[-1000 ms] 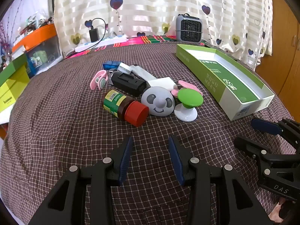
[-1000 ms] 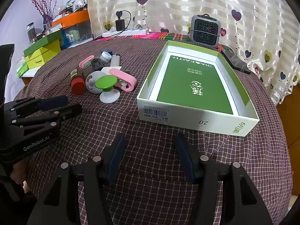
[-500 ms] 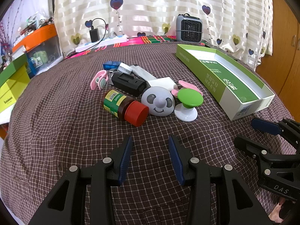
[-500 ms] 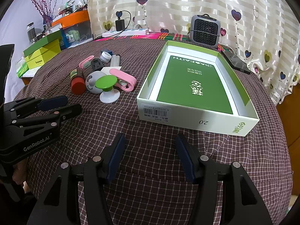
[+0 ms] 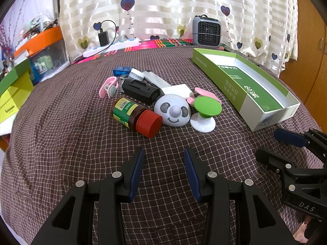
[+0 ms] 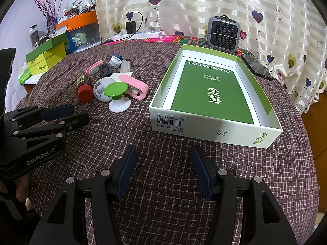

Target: Organize rigid objects

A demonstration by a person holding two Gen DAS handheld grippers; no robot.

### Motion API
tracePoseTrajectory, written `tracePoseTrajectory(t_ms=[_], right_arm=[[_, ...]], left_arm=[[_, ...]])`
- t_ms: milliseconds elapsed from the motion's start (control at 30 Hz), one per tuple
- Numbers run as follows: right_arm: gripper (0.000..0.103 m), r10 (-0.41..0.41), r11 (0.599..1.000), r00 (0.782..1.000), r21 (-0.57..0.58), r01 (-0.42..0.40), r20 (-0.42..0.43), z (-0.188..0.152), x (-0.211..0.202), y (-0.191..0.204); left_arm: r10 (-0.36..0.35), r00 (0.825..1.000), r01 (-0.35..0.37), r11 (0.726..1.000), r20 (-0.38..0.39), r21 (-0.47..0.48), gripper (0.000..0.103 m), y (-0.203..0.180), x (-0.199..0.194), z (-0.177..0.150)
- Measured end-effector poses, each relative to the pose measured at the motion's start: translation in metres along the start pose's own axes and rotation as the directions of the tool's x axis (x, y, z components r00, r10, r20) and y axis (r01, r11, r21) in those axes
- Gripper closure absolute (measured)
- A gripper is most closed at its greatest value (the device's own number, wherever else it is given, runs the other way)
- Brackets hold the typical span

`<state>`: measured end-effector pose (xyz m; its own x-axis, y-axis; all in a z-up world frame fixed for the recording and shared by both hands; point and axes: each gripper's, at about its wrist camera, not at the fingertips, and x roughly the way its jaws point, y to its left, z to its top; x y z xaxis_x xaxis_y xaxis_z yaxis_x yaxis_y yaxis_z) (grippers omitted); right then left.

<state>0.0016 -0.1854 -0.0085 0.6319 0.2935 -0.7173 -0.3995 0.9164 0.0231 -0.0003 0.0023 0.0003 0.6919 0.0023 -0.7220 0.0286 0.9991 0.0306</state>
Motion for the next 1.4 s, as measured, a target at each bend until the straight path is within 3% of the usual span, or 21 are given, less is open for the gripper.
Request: tracePoseTrajectory(t_ms=[1400], right_arm=[[0.046, 0.000, 1.000, 1.000, 0.001, 0.000, 0.001, -0.0006, 0.0009, 0.0021]], left_arm=[[0.005, 1.000, -0.005, 1.000, 0.001, 0.002, 0.063, 0.0040, 0.0019, 0.0026]])
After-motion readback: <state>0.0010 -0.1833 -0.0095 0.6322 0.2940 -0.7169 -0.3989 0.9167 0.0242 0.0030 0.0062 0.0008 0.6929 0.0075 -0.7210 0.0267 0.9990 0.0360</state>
